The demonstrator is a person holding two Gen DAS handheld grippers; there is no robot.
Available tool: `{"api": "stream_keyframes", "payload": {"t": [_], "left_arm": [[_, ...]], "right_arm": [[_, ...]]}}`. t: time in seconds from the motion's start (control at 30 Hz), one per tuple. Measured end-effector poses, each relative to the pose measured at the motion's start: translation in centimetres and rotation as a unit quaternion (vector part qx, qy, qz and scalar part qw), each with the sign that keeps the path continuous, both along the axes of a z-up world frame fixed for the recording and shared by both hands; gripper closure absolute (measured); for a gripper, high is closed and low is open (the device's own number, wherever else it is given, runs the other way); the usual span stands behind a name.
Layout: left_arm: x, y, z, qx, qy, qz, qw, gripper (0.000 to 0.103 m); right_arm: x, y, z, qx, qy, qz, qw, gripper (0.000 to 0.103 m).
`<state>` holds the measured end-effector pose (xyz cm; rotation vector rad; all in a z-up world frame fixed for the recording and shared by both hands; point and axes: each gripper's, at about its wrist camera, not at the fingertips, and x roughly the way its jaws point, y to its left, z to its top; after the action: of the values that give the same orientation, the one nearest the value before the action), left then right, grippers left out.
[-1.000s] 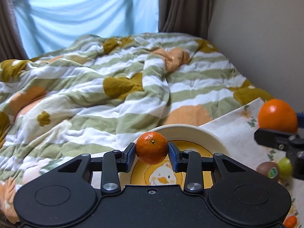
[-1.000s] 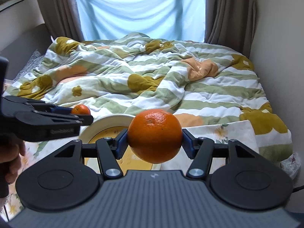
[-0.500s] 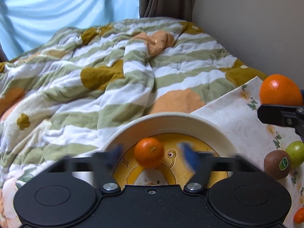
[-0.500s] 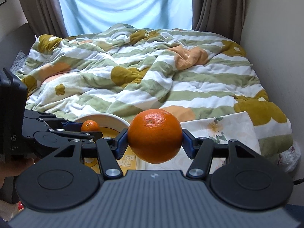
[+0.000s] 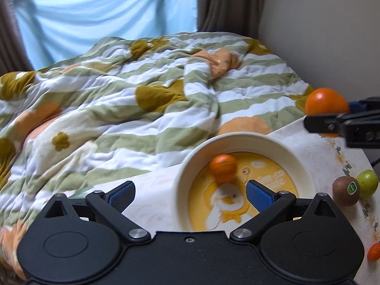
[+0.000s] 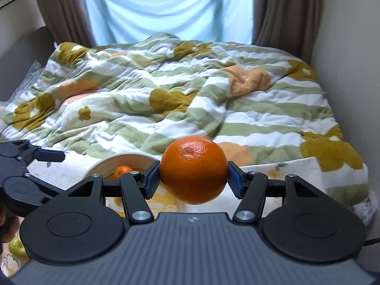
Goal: Organize fruits
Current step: 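Lower the large orange into the bowl beside the tangerine and open the right tool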
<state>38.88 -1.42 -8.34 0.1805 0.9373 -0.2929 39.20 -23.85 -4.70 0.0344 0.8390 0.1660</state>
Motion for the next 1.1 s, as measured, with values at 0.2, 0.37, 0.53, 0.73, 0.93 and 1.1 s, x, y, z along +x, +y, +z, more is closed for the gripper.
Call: {"api": "stream_keyframes", "payload": {"t": [0.2, 0.37, 0.53, 0.73, 0.93, 1.1], "left_arm": [[-1.1, 2.3, 0.7, 0.002, -0.003, 0.028, 0.9996, 0.001], [-1.9, 4.0, 0.9, -0.005, 0.001, 0.043, 0.9991, 0.001], [-2.6, 4.9, 0.8, -0.006, 0.003, 0.051, 0.9987, 0.001], [-2.8, 5.5, 0.6, -0.010, 0.004, 0.050, 0.9987, 0.001], [-3.0, 5.6, 0.6, -0.013, 0.003, 0.050, 0.9987, 0.001], [-3.4, 5.6, 0.8, -0.009, 0.000, 0.051, 0.9986, 0.001]], "right_arm": [[1.1, 2.9, -2.5, -0.006, 0.013, 0.041, 0.999, 0.029], [1.5, 5.0, -5.0, -0.020, 0.019, 0.078, 0.997, 0.029], [1.5, 6.5, -6.9, -0.038, 0.022, 0.101, 0.994, 0.029], [1.4, 7.5, -8.2, -0.065, 0.017, 0.111, 0.992, 0.029], [1.4, 7.7, -9.2, -0.083, 0.017, 0.114, 0.990, 0.028], [0.0, 8.6, -8.4, -0.122, -0.033, 0.115, 0.985, 0.000]]}}
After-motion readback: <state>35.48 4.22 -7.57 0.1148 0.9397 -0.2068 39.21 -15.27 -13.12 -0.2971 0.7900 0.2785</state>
